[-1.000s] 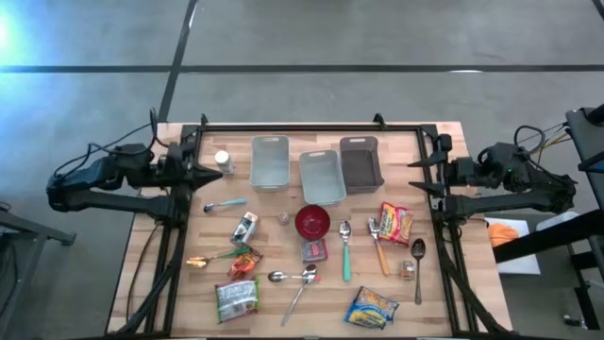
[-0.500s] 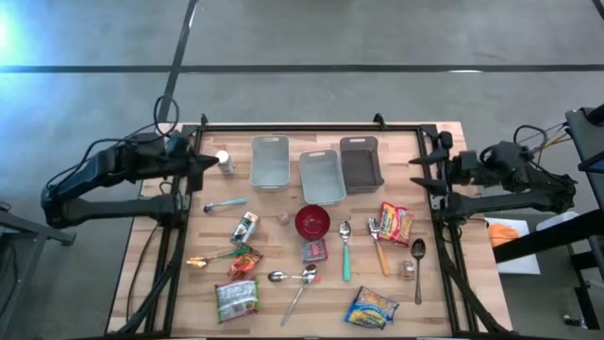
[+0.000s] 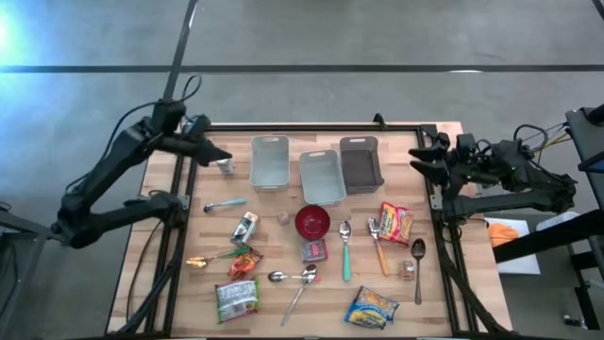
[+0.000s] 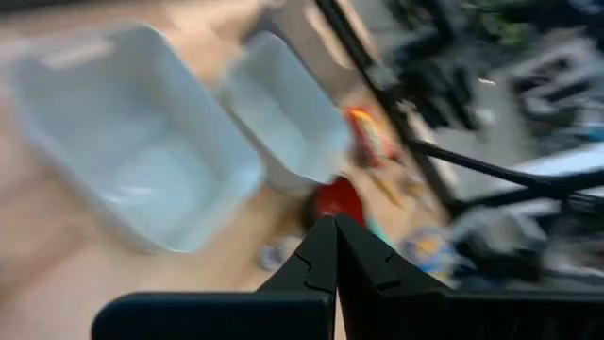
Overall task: Pick & Place Food Item
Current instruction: Put the white seasoning bottle into the left white bin
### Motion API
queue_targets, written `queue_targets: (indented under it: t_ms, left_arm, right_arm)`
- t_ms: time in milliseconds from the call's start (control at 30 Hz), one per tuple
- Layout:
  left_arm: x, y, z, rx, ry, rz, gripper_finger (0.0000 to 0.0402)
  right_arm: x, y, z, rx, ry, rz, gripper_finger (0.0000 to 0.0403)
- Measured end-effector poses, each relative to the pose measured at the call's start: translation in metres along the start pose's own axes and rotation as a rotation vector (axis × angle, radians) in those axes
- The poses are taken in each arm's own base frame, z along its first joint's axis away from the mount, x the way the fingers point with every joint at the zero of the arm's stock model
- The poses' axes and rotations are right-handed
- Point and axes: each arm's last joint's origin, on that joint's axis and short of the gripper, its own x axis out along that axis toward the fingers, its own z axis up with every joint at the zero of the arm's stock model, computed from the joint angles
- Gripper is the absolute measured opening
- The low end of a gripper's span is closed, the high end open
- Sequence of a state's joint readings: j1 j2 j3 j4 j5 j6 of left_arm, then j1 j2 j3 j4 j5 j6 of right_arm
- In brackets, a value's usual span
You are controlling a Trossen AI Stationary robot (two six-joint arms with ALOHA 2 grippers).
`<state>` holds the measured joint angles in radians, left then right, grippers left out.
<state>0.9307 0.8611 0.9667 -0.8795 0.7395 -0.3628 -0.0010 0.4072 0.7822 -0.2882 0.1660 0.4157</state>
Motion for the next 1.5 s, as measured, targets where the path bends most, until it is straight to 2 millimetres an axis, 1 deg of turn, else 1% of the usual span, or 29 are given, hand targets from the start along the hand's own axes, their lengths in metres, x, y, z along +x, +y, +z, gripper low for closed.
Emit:
queue_targets:
  t_ms: [100,200,300,400,600,700,767,867,1033,1133,1300,1500]
  left_arm:
    - [0.001,0.010,0.007,-0.083,0.046,-0.063,0.0000]
    - [0.002,0.017,0.011,-0.112,0.053,0.004,0.0000]
    - [0.000,0.020,0.015,-0.084,0.033,0.118,0.0000]
    - [-0.003,0.017,0.017,-0.008,0.025,0.133,0.0000]
    - [-0.004,0.018,0.018,0.002,0.010,0.209,0.0000]
    - [-0.003,0.021,0.017,-0.088,-0.003,0.247,0.0000]
    - [-0.003,0.024,0.018,-0.146,-0.030,0.333,0.0000]
    - [-0.003,0.030,0.019,-0.282,-0.082,0.467,0.0000]
    - [-0.001,0.033,0.021,-0.430,-0.125,0.525,0.0000]
    - [0.002,0.037,0.023,-0.426,-0.105,0.559,0.0000]
    - [0.011,0.042,0.023,-0.371,-0.010,0.580,0.0000]
    - [0.025,0.038,0.027,-0.314,0.069,0.580,0.0000]
  right_arm:
    - [0.000,0.002,-0.001,0.021,0.025,0.056,0.0196]
    - [0.000,0.002,-0.001,0.030,0.029,0.065,0.0196]
    - [0.000,0.002,-0.001,0.031,0.029,0.065,0.0196]
    - [0.000,0.002,-0.001,0.030,0.030,0.064,0.0196]
    - [0.000,0.002,-0.002,0.028,0.038,0.060,0.0196]
    - [0.000,0.001,-0.002,0.024,0.046,0.056,0.0196]
    - [0.000,0.001,-0.003,0.023,0.053,0.052,0.0196]
    - [0.000,0.000,-0.004,0.017,0.064,0.047,0.0196]
    - [0.000,-0.001,-0.008,0.012,0.096,0.027,0.0196]
    - [0.000,-0.002,-0.008,0.011,0.102,0.023,0.0196]
    - [0.000,-0.002,-0.008,0.010,0.101,0.022,0.0196]
    - [0.000,-0.002,-0.008,0.007,0.101,0.022,0.0196]
